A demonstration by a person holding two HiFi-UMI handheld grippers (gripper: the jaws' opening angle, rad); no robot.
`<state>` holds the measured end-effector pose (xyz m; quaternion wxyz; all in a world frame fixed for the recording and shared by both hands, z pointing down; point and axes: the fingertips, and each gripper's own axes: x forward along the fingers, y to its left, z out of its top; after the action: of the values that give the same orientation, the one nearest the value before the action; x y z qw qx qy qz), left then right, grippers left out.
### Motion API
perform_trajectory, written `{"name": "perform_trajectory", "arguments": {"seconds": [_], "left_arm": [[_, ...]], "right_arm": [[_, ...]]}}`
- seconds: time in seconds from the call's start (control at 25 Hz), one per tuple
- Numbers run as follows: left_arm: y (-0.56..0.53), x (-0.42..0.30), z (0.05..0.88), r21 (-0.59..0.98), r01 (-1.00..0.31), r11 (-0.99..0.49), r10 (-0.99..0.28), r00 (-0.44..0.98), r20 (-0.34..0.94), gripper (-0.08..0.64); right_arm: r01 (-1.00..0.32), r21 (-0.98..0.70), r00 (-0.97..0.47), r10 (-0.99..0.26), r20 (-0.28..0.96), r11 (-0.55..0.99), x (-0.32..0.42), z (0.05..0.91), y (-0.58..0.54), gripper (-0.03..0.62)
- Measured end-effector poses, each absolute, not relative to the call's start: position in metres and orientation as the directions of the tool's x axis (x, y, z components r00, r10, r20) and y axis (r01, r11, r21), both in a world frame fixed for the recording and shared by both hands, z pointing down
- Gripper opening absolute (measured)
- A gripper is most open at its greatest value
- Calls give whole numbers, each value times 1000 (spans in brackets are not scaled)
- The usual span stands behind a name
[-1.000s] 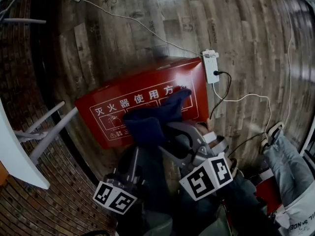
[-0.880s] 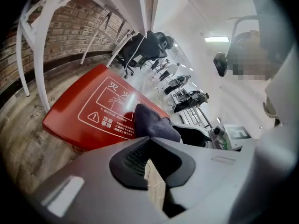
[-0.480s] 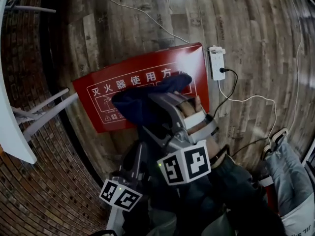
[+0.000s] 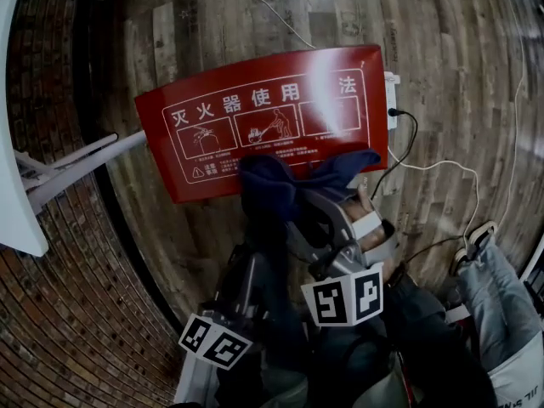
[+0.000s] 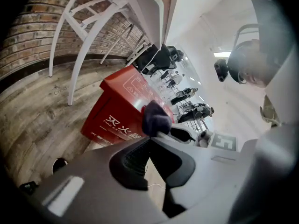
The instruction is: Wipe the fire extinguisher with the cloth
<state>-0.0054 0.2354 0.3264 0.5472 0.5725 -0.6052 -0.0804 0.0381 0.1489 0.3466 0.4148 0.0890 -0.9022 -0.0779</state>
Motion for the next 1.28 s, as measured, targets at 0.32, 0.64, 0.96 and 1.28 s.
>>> {"name": "perform_trajectory", "arguments": {"seconds": [0.32, 0.64, 0.96, 1.28], "left_arm": [[291, -42, 345, 740, -575, 349, -763, 284, 580, -2], [334, -87, 361, 723, -582, 373, -749, 271, 605, -2], [339, -95, 363, 733, -584, 350, -750, 294, 592, -2], [347, -80, 373, 741, -563, 366, -738, 309, 600, -2]], "right_arm": [[-640, 89, -458, -472, 754, 763, 64, 439, 158, 104], [-678, 22, -511, -492, 705, 735, -32, 493, 175, 101], [-742, 35, -411, -495, 766, 670, 33, 546, 147, 100], [-822, 222, -170, -598, 783, 525, 117, 582, 104, 100]]}}
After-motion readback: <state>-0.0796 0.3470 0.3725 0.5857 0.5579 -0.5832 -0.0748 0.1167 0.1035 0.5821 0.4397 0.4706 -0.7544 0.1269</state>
